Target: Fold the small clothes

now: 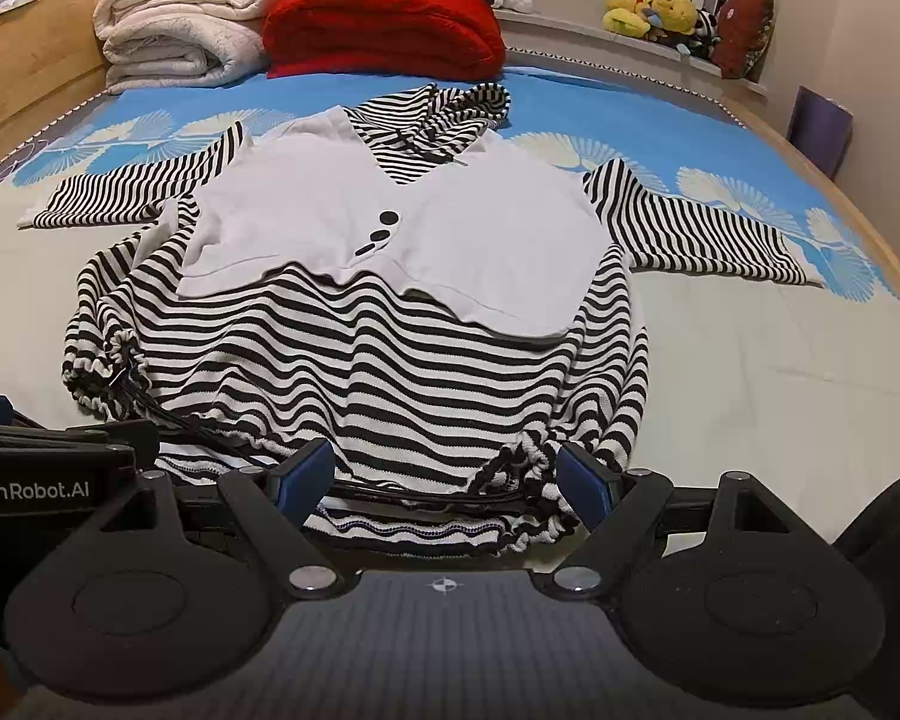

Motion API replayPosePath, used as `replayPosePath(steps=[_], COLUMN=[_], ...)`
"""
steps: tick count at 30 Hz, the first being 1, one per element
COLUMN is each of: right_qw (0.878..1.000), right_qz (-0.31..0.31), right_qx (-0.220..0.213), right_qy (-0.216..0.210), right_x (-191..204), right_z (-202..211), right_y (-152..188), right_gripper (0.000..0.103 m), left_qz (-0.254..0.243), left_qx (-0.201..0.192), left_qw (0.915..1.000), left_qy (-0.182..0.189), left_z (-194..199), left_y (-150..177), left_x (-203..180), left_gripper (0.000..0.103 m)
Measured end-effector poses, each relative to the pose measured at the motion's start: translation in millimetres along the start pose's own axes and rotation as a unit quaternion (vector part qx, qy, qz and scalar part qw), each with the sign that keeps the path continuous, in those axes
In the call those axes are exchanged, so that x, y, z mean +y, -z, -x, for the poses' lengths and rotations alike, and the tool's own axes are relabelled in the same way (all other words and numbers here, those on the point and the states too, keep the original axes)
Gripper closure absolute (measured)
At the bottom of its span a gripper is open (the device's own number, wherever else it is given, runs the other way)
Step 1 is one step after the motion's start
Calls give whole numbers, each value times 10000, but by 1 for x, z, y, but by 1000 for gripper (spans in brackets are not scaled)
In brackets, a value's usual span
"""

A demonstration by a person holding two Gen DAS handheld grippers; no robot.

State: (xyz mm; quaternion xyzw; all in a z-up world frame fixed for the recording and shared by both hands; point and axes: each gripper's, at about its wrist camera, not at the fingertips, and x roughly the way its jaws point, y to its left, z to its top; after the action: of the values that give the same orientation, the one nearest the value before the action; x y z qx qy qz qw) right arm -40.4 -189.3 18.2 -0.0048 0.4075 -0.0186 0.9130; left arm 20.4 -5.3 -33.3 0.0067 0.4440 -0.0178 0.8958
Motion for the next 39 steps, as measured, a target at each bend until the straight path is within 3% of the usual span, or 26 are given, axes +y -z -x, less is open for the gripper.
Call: replayPosePath(steps=[17, 19, 24, 30, 32, 37, 39], right_qw=[9999, 9998, 9979, 9905, 9893, 9888, 9889], right_qz=[-78, -54, -252, -648, -684, -658, -631], right_qx=[-114, -185, -595, -1214, -1289, -1337, -1345], right_qy=[-9, 10, 67, 33, -11, -1, 42], right_x=[0, 0, -6, -16, -15, -11, -12], right_z=[4, 6, 18, 34, 35, 34, 34], right_y=[-2, -3, -8, -16, -18, -22, -25], right_gripper=[21, 24, 42, 45, 45, 45, 45], left_qz=[38, 13, 68, 440, 633, 550, 589], left_qx=[-53, -150, -358, -487, -709, -1380, -1553], left_qw=[10000, 9999, 9993, 9977, 9951, 9888, 9861], left_qy=[-21, -54, -8, 141, 259, 141, -71], left_z=[3, 7, 22, 42, 45, 29, 5], left_y=[-1, -3, -15, -61, -86, -159, -194], left_x=[0, 0, 2, 25, 38, 64, 81], left_gripper=[1, 1, 2, 21, 23, 40, 56])
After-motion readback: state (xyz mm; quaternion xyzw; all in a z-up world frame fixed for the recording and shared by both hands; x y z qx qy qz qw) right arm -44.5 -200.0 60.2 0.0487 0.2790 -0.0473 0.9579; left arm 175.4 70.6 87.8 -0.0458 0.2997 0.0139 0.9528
